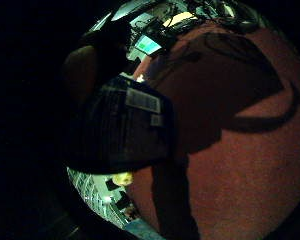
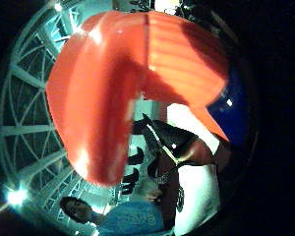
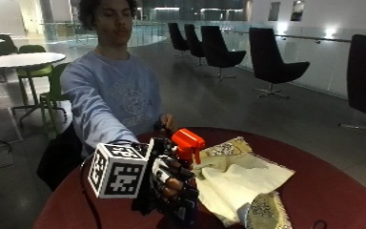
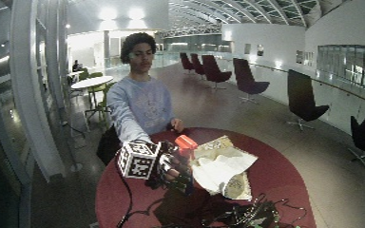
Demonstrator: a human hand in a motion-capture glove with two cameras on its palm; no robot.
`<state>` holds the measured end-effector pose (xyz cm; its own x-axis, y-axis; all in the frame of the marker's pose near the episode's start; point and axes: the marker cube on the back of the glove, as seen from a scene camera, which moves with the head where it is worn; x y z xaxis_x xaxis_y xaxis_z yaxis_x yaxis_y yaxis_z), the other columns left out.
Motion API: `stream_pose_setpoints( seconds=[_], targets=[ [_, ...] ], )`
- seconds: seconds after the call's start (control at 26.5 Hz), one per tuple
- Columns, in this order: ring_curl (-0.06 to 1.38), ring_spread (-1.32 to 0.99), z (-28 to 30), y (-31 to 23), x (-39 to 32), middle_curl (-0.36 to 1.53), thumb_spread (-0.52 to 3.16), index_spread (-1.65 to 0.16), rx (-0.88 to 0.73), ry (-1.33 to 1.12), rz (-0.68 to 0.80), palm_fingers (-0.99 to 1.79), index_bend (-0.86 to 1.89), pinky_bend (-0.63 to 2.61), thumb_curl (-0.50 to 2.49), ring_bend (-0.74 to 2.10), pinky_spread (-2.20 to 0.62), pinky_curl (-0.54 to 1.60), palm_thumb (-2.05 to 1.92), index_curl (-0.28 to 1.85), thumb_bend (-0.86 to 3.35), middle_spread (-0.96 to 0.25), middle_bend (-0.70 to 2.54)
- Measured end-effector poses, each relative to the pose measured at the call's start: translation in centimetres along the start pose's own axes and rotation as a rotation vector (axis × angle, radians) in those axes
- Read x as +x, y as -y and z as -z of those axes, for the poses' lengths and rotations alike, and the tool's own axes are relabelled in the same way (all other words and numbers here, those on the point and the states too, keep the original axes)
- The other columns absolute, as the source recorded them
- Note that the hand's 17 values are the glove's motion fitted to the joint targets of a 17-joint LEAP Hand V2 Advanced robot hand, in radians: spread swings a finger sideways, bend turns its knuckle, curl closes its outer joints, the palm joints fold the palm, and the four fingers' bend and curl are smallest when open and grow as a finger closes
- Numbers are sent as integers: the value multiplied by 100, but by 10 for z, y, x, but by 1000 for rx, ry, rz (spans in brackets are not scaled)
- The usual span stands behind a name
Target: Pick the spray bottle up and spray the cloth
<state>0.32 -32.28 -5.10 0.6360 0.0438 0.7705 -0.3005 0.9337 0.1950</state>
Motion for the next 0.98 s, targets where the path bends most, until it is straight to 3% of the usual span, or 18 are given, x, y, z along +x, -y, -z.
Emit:
stream_pose_setpoints(
  seconds=[0.3, 0.57, 0.98],
  targets=[
    [30, 3, -13, 8, 2, 38, 99, -37, 45, 134, 1, 56, 8, 39, 32, 39, 25, 34, 69, 19, 0, 1, 32],
    [31, -4, -15, 13, 6, 42, 92, -32, 101, 156, 44, 94, 20, 16, 42, 46, 26, 27, 90, 26, 7, -7, 45],
    [35, -7, -15, 13, 9, 43, 83, -25, 187, 126, 106, 108, 24, 14, 47, 46, 25, 25, 91, 37, -2, -10, 38]
  ],
)
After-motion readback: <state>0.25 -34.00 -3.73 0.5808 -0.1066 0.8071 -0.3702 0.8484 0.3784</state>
